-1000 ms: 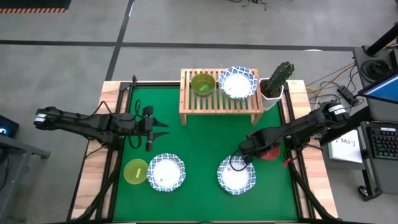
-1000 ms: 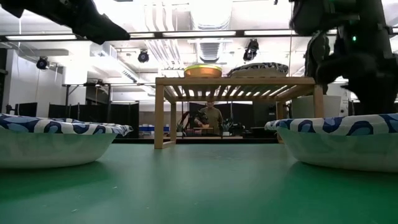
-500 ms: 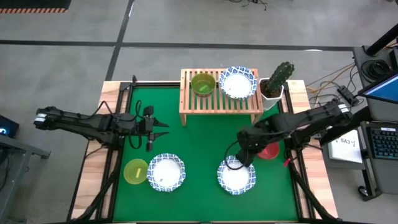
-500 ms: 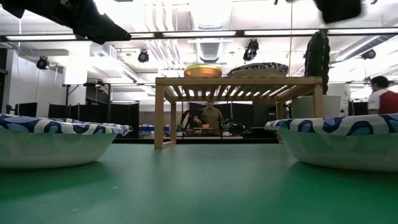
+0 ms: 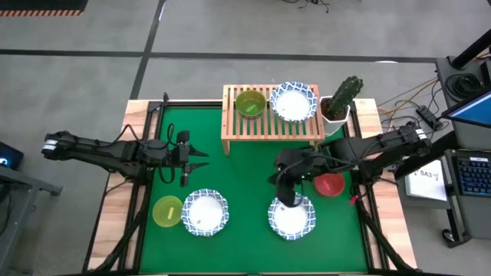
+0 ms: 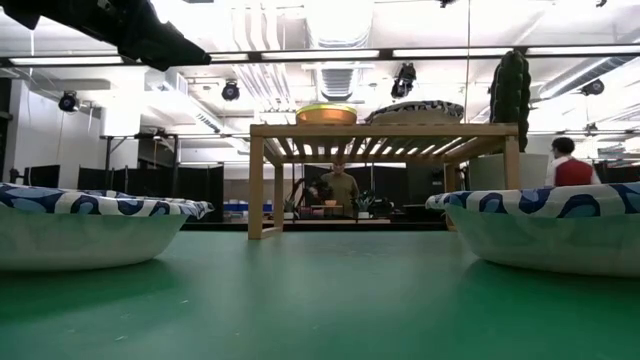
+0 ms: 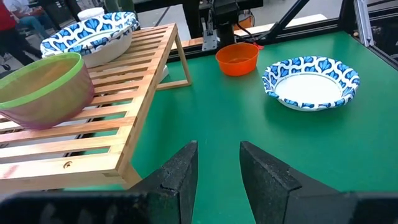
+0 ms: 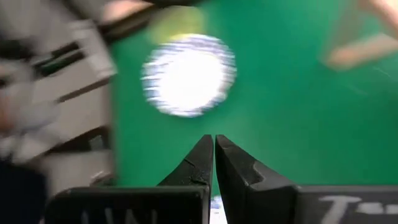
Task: Place and stack bowls onto a shelf
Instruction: Stack the small orange bowl on the small green bowl on the shelf, then stack the big white bowl on the big white bowl on the shelf
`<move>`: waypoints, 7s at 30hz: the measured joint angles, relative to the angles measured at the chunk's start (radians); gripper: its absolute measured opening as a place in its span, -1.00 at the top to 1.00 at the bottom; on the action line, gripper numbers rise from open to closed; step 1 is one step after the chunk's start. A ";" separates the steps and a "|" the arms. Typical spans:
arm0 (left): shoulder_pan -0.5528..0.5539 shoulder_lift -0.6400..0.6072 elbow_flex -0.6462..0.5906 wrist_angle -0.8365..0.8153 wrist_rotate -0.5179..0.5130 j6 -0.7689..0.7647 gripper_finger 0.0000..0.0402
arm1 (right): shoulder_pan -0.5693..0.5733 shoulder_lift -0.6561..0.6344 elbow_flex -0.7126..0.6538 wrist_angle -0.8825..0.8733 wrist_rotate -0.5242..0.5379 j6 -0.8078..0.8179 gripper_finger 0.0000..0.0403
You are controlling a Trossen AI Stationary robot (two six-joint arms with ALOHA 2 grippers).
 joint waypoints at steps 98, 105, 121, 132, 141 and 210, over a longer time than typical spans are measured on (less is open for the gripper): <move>0.000 -0.106 -0.002 -0.042 -0.357 -0.077 0.49 | -0.484 0.200 0.164 0.203 0.216 -0.840 0.96; 0.000 -0.102 -0.002 -0.076 -0.357 -0.113 0.49 | -0.495 0.262 0.163 0.208 0.221 -0.849 0.88; 0.000 -0.089 -0.007 -0.082 -0.356 -0.161 0.49 | -0.495 0.223 0.195 0.117 0.240 -0.791 0.35; 0.000 -0.016 -0.006 -0.091 -0.324 -0.329 0.49 | -0.335 0.007 0.038 -0.052 0.188 -0.659 0.42; -0.001 0.043 0.088 -0.094 -0.065 -0.512 0.49 | -0.185 -0.141 -0.250 0.088 0.187 -0.584 0.53; -0.006 0.221 0.368 -0.129 -0.310 0.152 0.49 | -0.449 -0.135 0.020 -0.002 -0.005 -0.356 0.96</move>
